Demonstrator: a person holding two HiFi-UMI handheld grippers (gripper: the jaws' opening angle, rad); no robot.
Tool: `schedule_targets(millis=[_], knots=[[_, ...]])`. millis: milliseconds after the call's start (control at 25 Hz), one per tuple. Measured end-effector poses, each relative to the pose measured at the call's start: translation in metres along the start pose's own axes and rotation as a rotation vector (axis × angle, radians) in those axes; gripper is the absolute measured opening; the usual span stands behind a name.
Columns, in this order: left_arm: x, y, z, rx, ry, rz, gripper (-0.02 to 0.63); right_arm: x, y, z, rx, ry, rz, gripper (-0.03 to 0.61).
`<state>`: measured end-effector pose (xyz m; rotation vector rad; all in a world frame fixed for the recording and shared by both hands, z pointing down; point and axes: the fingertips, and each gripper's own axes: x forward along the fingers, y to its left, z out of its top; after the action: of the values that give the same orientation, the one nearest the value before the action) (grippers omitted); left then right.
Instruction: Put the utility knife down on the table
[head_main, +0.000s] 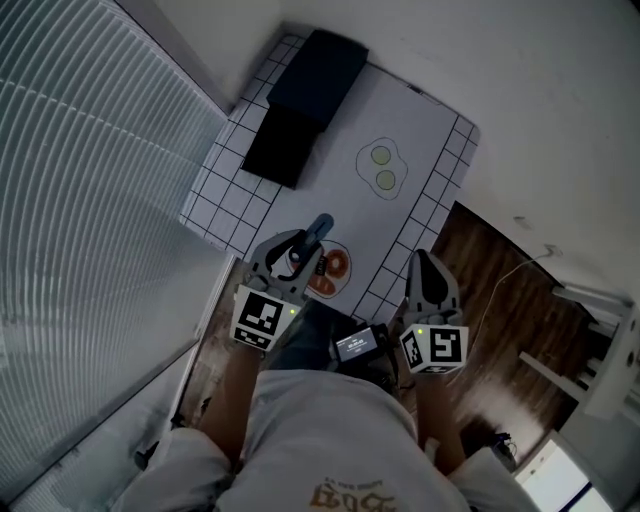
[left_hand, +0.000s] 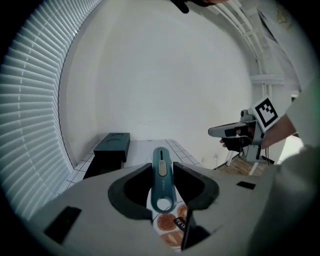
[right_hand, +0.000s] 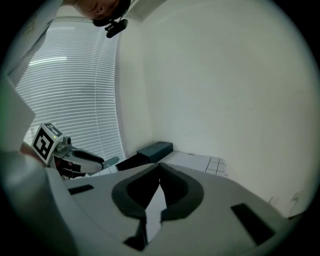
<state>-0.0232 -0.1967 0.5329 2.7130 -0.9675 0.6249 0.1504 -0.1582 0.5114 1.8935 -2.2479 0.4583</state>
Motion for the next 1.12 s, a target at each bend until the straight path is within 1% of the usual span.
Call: schedule_targets(millis=[120, 320, 480, 640, 680, 760, 880, 1040, 1120], knots=[[0.007, -0.004, -0.018, 0.032, 0.061, -0.013, 0.138, 0.001, 0.001, -0.008, 0.011, 0.008, 0.001, 0.008], [0.016, -0.01, -0.051, 0.051, 0.154, -0.033, 0.138, 0.003, 0.002, -0.016, 0.02, 0.023, 0.005, 0.008], [0.021, -0.008, -0.067, 0.037, 0.188, -0.035, 0.138, 0.007, 0.001, -0.024, 0.029, 0.032, 0.005, 0.008], [0.028, -0.005, -0.088, 0.03, 0.224, -0.033, 0.138, 0.01, 0.001, -0.039, 0.013, 0.058, 0.014, 0.008], [0.03, -0.003, -0.091, 0.029, 0.228, -0.025, 0.133, 0.011, 0.002, -0.042, 0.014, 0.066, 0.014, 0.008], [0.032, 0.001, -0.094, 0.047, 0.231, 0.001, 0.022, 0.011, 0.003, -0.049, 0.018, 0.077, 0.015, 0.008], [0.04, 0.003, -0.104, 0.079, 0.231, 0.017, 0.011, 0.01, 0.003, -0.06, 0.021, 0.095, 0.015, 0.008], [0.052, 0.006, -0.133, 0.062, 0.269, 0.013, 0.009, 0.008, 0.004, -0.071, 0.026, 0.129, 0.013, 0.008], [0.054, 0.007, -0.135, 0.057, 0.267, 0.011, 0.009, 0.008, 0.003, -0.071, 0.022, 0.137, 0.008, 0.008]])
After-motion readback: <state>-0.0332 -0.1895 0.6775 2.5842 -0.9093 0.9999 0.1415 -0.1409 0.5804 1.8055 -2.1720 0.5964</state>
